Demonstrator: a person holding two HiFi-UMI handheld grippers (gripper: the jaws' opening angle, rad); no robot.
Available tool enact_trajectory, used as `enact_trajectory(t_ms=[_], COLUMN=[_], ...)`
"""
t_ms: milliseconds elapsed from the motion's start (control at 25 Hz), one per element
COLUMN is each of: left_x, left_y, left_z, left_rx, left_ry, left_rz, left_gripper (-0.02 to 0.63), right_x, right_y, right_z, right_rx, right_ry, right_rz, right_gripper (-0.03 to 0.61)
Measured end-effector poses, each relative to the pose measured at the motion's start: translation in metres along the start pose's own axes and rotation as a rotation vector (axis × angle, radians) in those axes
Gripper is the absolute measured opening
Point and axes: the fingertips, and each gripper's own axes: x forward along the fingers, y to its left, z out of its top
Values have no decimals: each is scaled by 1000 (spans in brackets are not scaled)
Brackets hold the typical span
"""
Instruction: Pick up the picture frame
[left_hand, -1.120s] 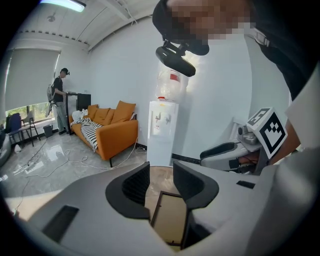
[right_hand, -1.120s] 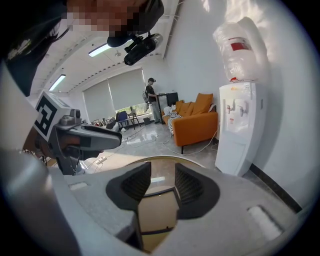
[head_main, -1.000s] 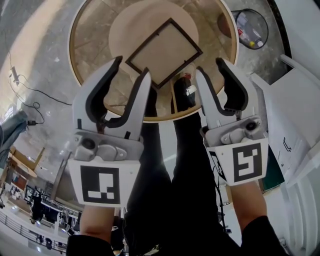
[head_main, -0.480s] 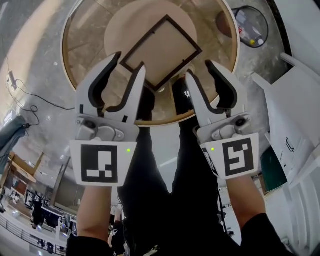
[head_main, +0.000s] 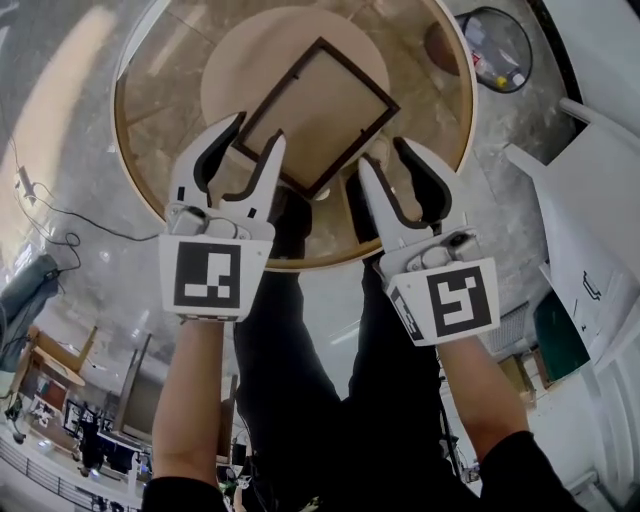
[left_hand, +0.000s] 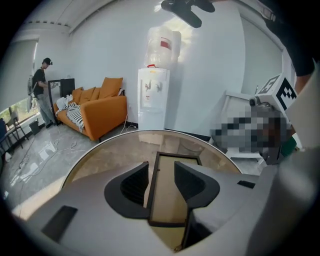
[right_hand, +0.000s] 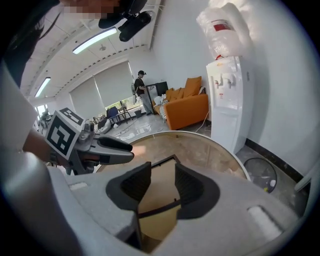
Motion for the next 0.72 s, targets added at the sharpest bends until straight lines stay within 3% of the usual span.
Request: enact_trajectory(t_ms=[120, 200, 440, 720], left_x=[15, 23, 46, 68], left_y=[2, 4, 6, 7], left_z=[-2, -5, -19, -29], left_rx=[105, 134, 177, 168], left_ry=[-15, -5, 46, 81], left_rz=[-37, -50, -90, -116], left_gripper=[173, 173, 173, 173], right_x=[5, 9, 23, 34], right_y=[-3, -3, -16, -30], right_z=[-15, -23, -43, -69], right_rx=[35, 52, 113, 240], right_ry=[26, 37, 58, 91], right_rz=[-13, -26, -103, -181], right_gripper=[150, 150, 150, 150])
